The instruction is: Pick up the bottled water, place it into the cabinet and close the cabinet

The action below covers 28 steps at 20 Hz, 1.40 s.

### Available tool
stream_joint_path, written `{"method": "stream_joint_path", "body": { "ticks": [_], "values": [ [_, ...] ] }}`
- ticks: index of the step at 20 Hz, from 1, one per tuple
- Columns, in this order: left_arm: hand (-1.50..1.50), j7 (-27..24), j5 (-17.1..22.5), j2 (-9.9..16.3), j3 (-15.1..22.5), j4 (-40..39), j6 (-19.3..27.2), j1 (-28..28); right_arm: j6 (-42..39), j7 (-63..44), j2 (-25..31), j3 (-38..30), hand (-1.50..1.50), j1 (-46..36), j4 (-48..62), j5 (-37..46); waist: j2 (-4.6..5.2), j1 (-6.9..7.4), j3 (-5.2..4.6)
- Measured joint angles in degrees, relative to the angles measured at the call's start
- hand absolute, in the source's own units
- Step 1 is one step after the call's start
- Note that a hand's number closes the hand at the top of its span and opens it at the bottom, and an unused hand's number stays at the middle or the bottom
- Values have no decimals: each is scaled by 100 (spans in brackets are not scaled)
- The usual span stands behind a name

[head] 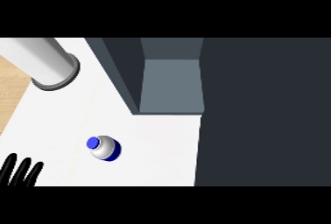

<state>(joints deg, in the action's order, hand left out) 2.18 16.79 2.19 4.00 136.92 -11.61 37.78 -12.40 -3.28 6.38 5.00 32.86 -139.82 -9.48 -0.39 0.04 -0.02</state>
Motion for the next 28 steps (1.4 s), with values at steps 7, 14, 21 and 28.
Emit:
{"method": "stream_joint_path", "body": {
  "ticks": [7, 14, 21, 28],
  "values": [
    [-150, -285, 0, -71, 27, -33, -235, 353, -178, 272, -49, 54, -150, 450, -102, 5, 3, -19, 1],
    [-150, -266, 64, -105, -186, -266, -213, 127, -492, 644, 5, -16, -150, 990, -218, -10, 11, -70, 0],
    [-150, -456, 236, -146, -456, -1253, -177, -428, -750, 1059, -43, 82, -150, 1488, -255, 42, 17, -103, -2],
    [-150, -861, -126, -147, -671, -2499, -123, -1106, -1043, 1551, 4, -6, -150, 2079, -305, 68, 23, -138, -5]
  ]
}}
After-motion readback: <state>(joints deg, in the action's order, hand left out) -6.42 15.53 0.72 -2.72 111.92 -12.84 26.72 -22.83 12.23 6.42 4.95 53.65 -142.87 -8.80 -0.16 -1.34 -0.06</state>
